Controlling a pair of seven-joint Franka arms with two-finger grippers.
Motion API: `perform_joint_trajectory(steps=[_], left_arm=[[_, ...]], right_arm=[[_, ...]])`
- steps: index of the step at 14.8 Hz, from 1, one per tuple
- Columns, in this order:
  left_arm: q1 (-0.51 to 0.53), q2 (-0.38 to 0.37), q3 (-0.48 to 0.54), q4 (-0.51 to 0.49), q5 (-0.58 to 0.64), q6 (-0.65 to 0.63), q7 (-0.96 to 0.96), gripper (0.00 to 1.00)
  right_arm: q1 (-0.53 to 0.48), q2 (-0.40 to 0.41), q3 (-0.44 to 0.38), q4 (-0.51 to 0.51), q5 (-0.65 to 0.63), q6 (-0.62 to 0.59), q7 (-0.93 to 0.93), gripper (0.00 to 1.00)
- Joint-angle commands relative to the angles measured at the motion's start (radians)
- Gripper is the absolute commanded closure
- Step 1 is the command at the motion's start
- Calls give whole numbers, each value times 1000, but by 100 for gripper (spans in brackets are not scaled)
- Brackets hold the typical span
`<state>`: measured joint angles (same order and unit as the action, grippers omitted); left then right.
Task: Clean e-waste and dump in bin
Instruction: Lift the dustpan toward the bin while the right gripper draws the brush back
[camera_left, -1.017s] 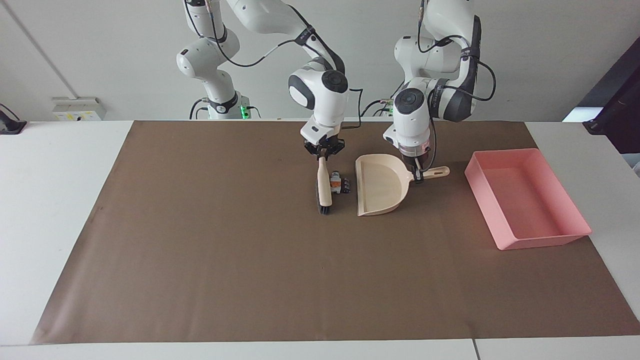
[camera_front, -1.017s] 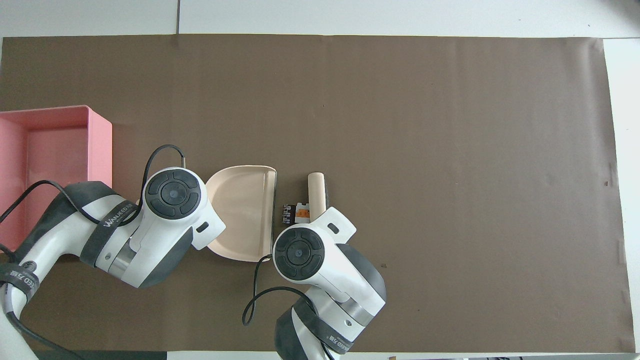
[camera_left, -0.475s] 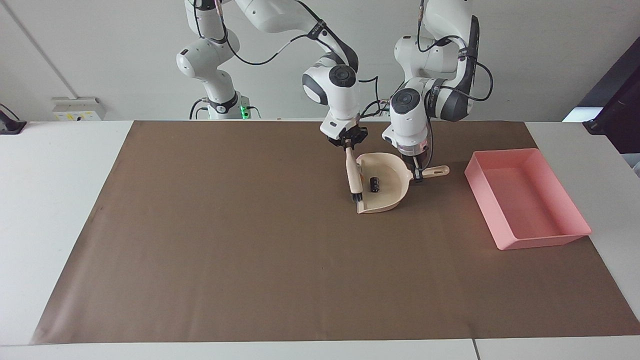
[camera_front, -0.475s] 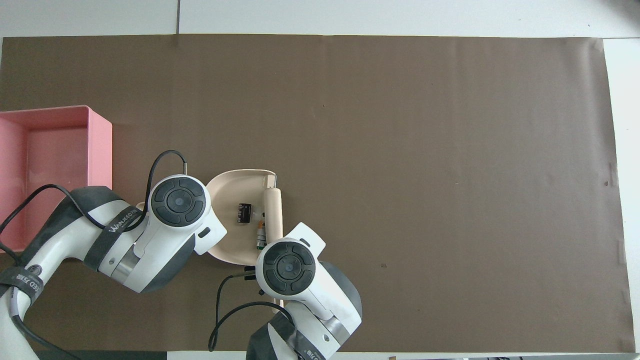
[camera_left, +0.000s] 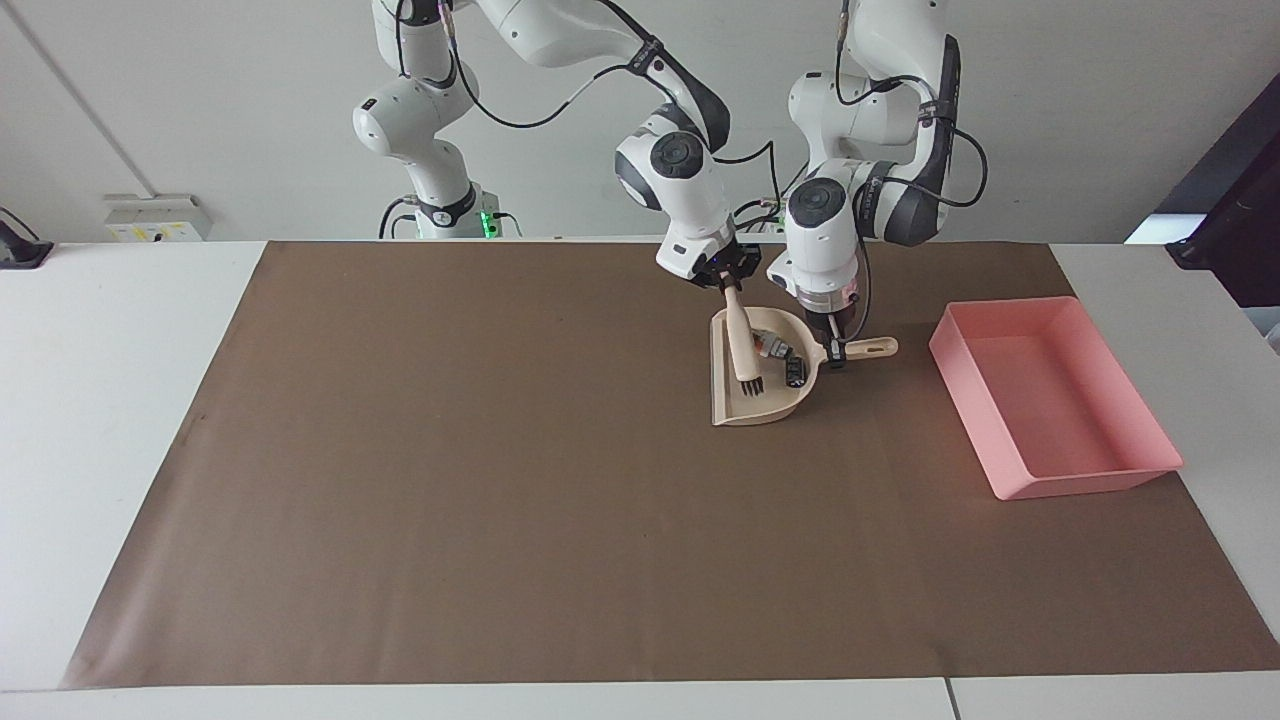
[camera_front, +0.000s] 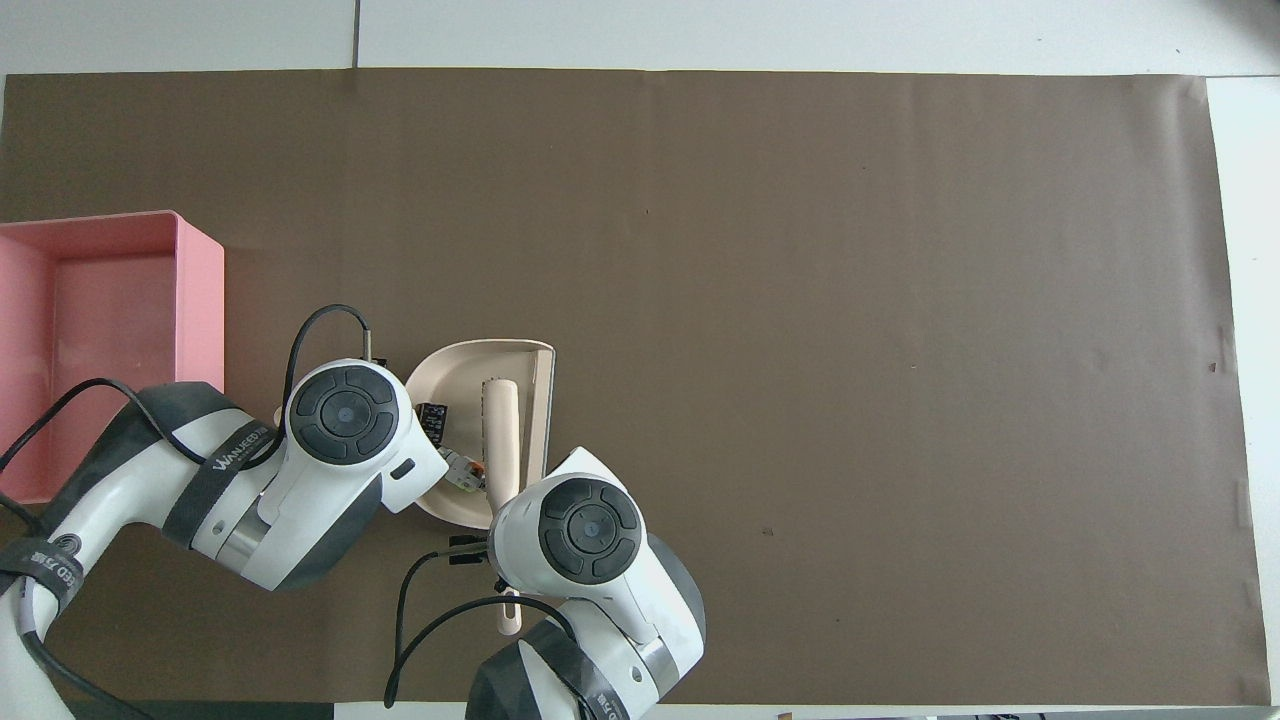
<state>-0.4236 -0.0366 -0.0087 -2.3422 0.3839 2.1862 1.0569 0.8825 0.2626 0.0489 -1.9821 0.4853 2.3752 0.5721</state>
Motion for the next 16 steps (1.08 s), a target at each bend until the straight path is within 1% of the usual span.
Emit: perform_joint_trajectory(steps=[1,2,3,4,6,7,9,11,13,14,15,16], left_arm=[[29,-23,1,-36,7,55,21,100],[31,-22,1,-34,4,55,29,100],[32,-22,3,-29,3,55,43,100],[46,-20,3,-28,-2,55,49,100],[65,-23,4,-8,-52,49,110,100],[83,-26,6,6,-86,40,161,100],[123,-49,7,21,-102,35,218,100],[176,-54,7,56,-123,14,279,100],[204,-60,16,121,-149,-63,359,100],[233,-62,19,156,-149,-95,379,100],[271,-62,19,184,-149,-108,396,100],[314,-62,19,207,-155,-111,428,100]], right_arm=[[-11,-37,-3,5,15,-56,-14,100],[-13,-74,-10,-7,-2,-88,14,100],[-34,-118,-17,-18,-57,-135,35,100],[-75,-162,-14,-18,-115,-207,49,100],[-138,-253,-15,-18,-184,-353,72,100],[-195,-291,-14,-18,-233,-417,72,100],[-302,-356,-14,-18,-310,-520,40,100],[-449,-399,-14,-18,-344,-591,-82,100],[-586,-419,-14,-17,-358,-645,-225,100],[-629,-419,-14,-18,-393,-659,-266,100],[-673,-419,-14,-23,-436,-662,-303,100],[-729,-419,-14,-32,-462,-665,-378,100]])
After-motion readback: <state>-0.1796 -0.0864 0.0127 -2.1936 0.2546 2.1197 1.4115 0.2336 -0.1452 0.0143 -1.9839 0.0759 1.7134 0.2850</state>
